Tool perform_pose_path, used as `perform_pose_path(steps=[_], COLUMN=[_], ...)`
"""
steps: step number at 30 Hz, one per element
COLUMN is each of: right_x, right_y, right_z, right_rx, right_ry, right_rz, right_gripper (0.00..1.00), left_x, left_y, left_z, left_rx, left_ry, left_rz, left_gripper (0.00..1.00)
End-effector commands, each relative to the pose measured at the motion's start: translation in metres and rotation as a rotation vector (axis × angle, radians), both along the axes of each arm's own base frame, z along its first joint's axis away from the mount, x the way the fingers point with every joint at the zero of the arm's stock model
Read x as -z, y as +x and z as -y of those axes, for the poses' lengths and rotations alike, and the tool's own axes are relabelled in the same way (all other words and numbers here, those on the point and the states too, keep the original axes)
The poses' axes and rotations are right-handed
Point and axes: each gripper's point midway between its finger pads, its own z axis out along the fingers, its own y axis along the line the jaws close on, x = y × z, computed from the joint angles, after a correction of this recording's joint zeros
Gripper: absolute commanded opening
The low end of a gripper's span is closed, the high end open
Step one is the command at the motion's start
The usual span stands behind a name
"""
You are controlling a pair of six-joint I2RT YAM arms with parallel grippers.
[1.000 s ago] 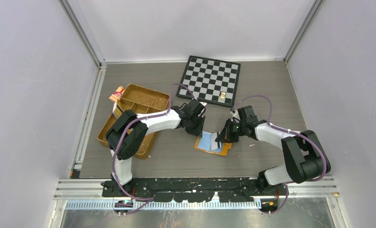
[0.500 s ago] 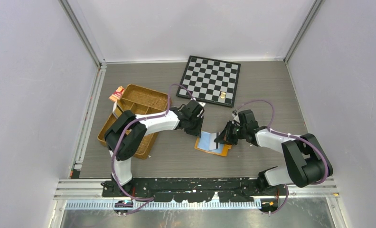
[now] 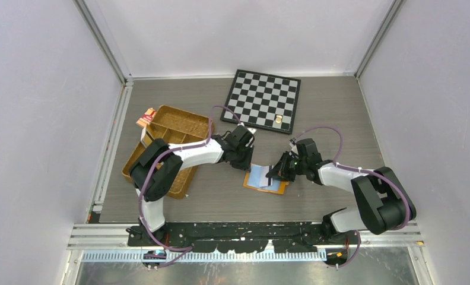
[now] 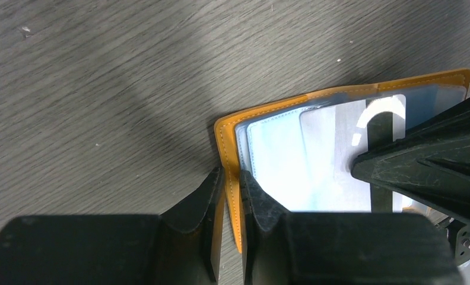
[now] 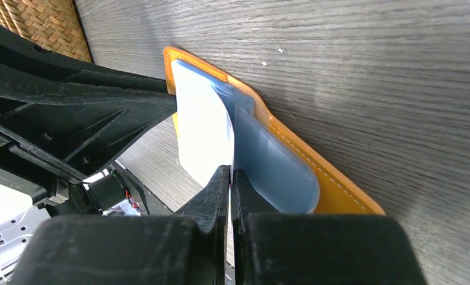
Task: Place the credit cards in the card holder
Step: Insert the credit card into the card holder.
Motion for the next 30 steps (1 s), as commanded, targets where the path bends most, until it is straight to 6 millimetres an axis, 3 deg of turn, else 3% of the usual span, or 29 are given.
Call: perform_pose_path(steps=[1,8,19,30], right_x=[0.026,0.018,-0.009,-0.016], right_y=[-0.003,-0.006,0.0,-0.006], right_z=[0.019,0.027,0.032,0.037], right_rx=[0.073,0.079,0.052,-0.006], right_ry=[-0.121,-0.184,-0.262,-0.398], right_rz=[-0.029,-0.039,0.015,0.072], right_gripper=[0.09,0.23,0.49,0.59], left_x=[0.023,0.014,-0.02,-0.018], left_y=[-0.029,-0.029,-0.027,-0.039], left_z=[-0.024,-0.024,-0.016,0.01], left_rx=[0.013,0.008,0.006,0.008], left_ry=[0.097,0.077,-0.008,-0.151], left_rz=[-0.084,-0.074,-0.025,-0.092], left_gripper=[0.16,0.17,0.23,0.25])
